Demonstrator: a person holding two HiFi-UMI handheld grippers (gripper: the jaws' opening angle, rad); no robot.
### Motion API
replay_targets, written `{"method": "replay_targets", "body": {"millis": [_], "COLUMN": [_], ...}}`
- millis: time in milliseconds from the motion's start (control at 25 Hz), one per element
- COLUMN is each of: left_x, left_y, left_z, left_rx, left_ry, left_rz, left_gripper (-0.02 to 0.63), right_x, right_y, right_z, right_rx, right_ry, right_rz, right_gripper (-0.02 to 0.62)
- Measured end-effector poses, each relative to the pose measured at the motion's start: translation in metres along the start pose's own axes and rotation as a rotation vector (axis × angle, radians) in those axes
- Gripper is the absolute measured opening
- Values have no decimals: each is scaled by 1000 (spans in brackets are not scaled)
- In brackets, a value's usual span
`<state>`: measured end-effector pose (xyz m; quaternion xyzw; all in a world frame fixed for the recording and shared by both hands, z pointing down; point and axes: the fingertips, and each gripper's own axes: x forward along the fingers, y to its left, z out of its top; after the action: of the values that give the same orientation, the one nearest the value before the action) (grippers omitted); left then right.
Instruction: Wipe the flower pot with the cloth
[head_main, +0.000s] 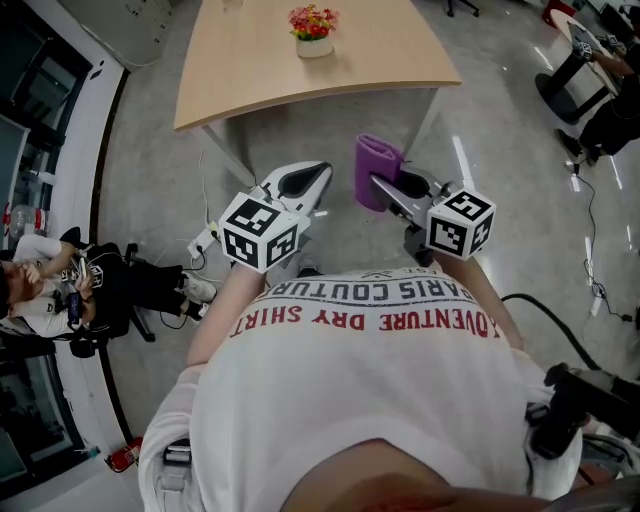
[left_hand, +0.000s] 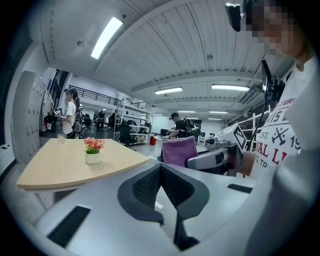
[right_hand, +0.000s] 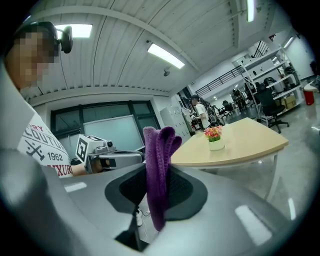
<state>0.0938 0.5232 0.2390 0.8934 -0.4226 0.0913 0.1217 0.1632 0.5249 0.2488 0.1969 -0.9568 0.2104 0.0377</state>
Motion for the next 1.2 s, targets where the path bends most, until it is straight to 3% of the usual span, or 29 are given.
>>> {"method": "replay_targets", "body": {"millis": [320,520,640,840,1200], "left_x": [11,14,34,88,202], "left_y": [-7,17,46,96,237], "left_z": [4,-2,-5,-14,-24], "left_rx": [3,-17,-51,-40,-70], "left_ry": [-4,14,31,83,175], "left_rz": [-18,10,22,-31,-125], "left_gripper": [2,2,2,2,2], "right_x": [-13,2,18,55,154], "right_y": [-13,-33,-61,-124,-267], "right_z": [4,4,5,12,30], "right_rx": [6,12,28,55,141], "right_ry": [-26,-10,-7,-2,65], "right_rz": [-31,-51,-54,-89,-163], "right_gripper": [67,67,67,67,67]}}
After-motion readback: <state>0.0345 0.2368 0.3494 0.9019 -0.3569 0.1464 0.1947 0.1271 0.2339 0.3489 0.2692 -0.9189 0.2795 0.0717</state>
